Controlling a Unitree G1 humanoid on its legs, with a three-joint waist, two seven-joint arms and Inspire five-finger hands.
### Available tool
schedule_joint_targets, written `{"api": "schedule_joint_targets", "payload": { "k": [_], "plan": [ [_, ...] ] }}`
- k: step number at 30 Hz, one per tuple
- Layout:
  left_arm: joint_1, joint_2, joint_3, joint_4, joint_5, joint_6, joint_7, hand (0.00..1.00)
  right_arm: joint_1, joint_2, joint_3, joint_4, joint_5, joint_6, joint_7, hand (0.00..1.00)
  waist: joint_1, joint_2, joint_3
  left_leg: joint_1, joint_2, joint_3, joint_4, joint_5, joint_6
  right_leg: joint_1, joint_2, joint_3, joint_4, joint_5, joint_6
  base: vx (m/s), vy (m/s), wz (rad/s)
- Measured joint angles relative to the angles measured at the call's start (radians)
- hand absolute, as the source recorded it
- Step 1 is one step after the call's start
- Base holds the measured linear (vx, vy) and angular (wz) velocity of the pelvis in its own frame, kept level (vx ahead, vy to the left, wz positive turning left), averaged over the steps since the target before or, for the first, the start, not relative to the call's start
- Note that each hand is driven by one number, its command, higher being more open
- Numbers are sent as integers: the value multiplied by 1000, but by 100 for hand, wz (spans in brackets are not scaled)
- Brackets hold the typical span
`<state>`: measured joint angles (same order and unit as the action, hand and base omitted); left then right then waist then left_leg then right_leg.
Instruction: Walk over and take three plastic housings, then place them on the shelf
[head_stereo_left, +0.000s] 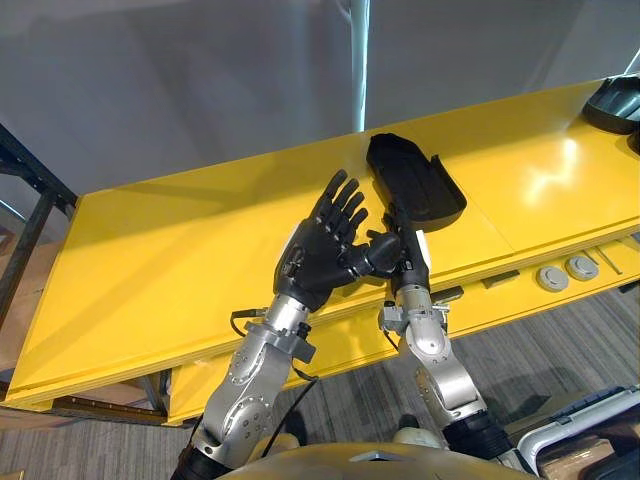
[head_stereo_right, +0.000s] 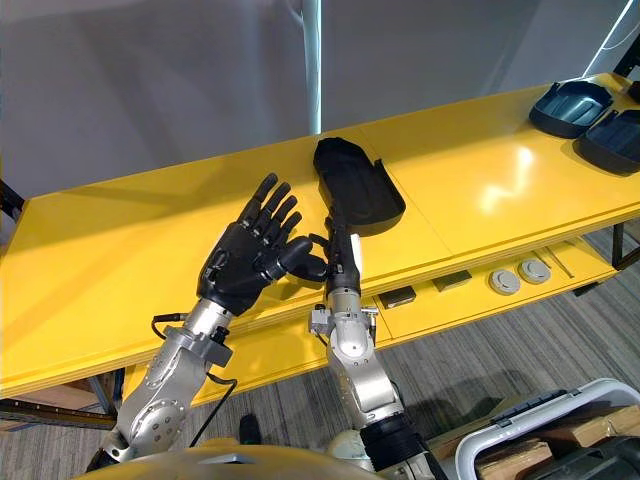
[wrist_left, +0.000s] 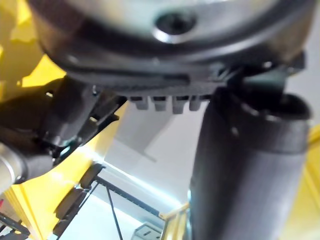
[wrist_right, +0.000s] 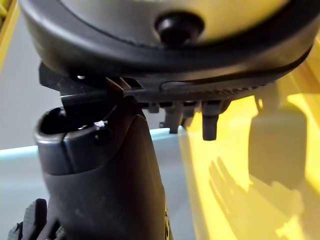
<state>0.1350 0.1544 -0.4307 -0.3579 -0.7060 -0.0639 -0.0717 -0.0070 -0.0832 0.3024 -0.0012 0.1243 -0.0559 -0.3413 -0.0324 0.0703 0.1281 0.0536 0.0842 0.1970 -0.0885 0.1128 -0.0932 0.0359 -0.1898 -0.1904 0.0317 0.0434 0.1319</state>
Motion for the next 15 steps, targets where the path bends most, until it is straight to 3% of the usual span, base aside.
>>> {"api": "schedule_joint_targets", "payload": {
  "k": [9, 15],
  "plan": [
    [-9, 0, -3, 0, 11, 0, 31, 100, 2, -1, -19, -3, 0, -1, 15, 100, 0, -18, 0, 6, 0, 7, 0, -4, 0, 2, 0, 5, -1, 1, 1, -1, 1, -2],
    [-8, 1, 9, -5, 82, 0, 81, 100, 2, -58, -16, -55, 9, -60, 182, 100, 3, -22, 1, 7, 0, 3, 0, -4, 0, 7, 0, 0, -1, 1, 1, -2, 0, 2]
  ]
}}
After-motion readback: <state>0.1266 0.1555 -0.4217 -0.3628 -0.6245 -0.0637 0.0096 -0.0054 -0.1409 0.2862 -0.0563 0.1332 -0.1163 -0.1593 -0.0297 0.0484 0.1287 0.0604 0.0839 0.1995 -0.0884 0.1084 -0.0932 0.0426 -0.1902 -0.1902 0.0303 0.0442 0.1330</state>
